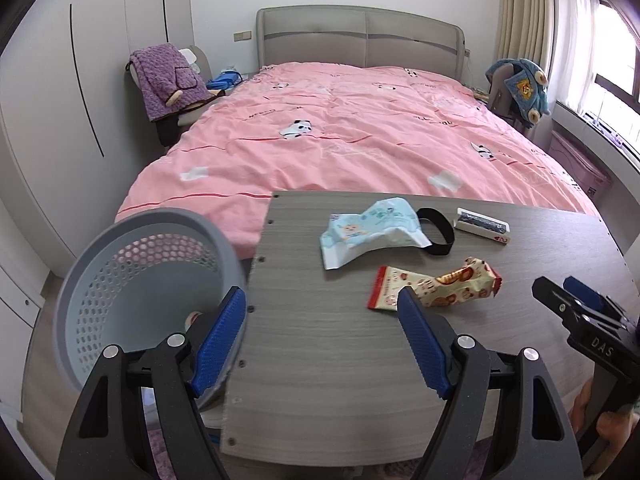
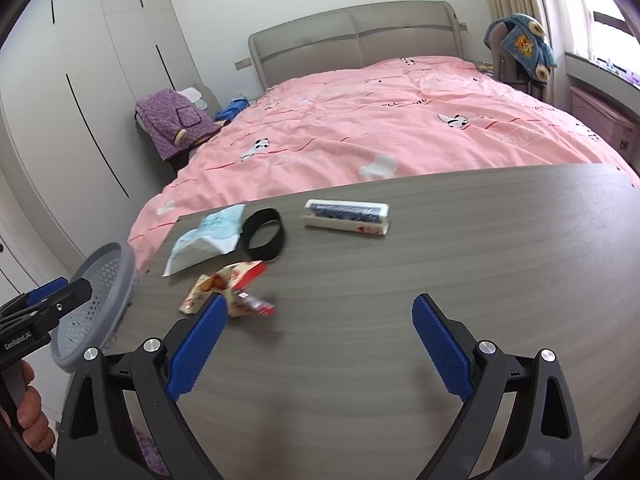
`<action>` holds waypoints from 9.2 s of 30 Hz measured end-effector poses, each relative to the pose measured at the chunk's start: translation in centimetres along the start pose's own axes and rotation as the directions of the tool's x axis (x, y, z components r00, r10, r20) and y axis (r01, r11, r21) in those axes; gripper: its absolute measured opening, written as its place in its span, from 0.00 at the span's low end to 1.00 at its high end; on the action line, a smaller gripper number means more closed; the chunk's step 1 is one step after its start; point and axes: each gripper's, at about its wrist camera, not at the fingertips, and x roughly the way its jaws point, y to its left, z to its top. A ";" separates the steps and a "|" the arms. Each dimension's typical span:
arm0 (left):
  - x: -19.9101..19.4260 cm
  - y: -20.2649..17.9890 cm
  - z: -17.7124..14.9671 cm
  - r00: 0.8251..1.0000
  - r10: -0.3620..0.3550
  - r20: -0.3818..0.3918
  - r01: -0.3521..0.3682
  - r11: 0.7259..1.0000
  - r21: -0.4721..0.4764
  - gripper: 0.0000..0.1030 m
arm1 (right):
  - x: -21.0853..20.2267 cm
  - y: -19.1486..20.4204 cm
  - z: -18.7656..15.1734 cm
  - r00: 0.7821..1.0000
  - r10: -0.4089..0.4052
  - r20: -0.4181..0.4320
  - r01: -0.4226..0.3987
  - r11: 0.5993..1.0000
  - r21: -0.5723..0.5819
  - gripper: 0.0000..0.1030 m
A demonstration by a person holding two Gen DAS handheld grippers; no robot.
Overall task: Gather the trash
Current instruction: 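Reach the right gripper toward the white-and-blue card box on the table, then grasp the card box with the right gripper while the left approaches the snack wrapper, then grasp the red-and-white snack wrapper with the left gripper and lift it, then carry the wrapper and card box over the basket and open both grippers, then move both tools back from the basket toward the table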
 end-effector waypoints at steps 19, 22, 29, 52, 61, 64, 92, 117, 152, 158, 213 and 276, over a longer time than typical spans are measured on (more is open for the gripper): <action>1.9 -3.3 0.4 0.999 0.024 -0.043 -0.025 1.000 -0.016 0.73 | 7.6 -1.9 5.0 0.992 0.018 -0.125 -0.046 0.972 -0.232 0.89; 2.0 -3.7 0.4 0.999 0.022 -0.046 -0.023 1.000 -0.009 0.73 | 8.8 -1.7 5.3 0.991 -0.024 -0.132 -0.012 0.964 -0.265 0.85; 2.3 -4.7 0.4 0.999 0.018 -0.051 -0.017 1.000 0.015 0.73 | 10.2 -1.1 6.0 0.989 -0.043 -0.142 -0.002 0.954 -0.300 0.83; 2.2 -4.7 0.7 0.999 0.006 -0.045 -0.006 1.000 0.004 0.73 | 11.4 0.2 5.3 0.981 -0.030 -0.193 -0.042 0.932 -0.359 0.29; 2.1 -5.4 0.7 0.999 -0.023 -0.041 0.024 0.999 0.025 0.73 | 9.6 -0.8 4.8 0.982 0.027 -0.185 -0.076 0.962 -0.261 0.24; 2.2 -6.0 0.7 0.999 -0.033 -0.040 0.035 0.999 0.037 0.73 | 8.8 -1.5 4.7 0.984 0.043 -0.172 -0.080 0.974 -0.213 0.24; 8.3 -10.4 2.0 0.985 -0.080 -0.153 0.097 0.989 0.112 0.73 | 6.0 -6.3 3.9 0.992 0.085 -0.092 -0.087 0.996 -0.012 0.24; 5.9 -5.1 0.0 0.978 -0.102 -0.182 0.111 0.993 0.038 0.73 | 5.1 -5.1 2.8 0.992 0.085 -0.099 -0.085 0.996 -0.001 0.24; 8.9 -5.7 -1.2 0.959 -0.157 -0.238 0.164 0.986 0.008 0.30 | 2.0 -2.3 0.2 0.989 0.113 -0.091 -0.112 0.994 0.018 0.24; 7.4 -5.0 -1.0 0.966 -0.163 -0.201 0.167 0.986 0.006 0.30 | 1.5 -1.6 -0.3 0.989 0.117 -0.091 -0.115 0.993 0.024 0.24; 4.2 22.4 -3.1 0.982 0.164 -0.093 -0.183 0.945 -0.270 0.30 | 9.1 29.4 0.0 0.897 0.337 -0.287 -0.419 0.855 -0.307 0.24; -0.3 12.1 -3.8 0.991 0.127 -0.035 -0.130 0.985 -0.114 0.70 | 2.5 16.6 -1.3 0.975 0.189 -0.118 -0.207 0.964 -0.167 0.60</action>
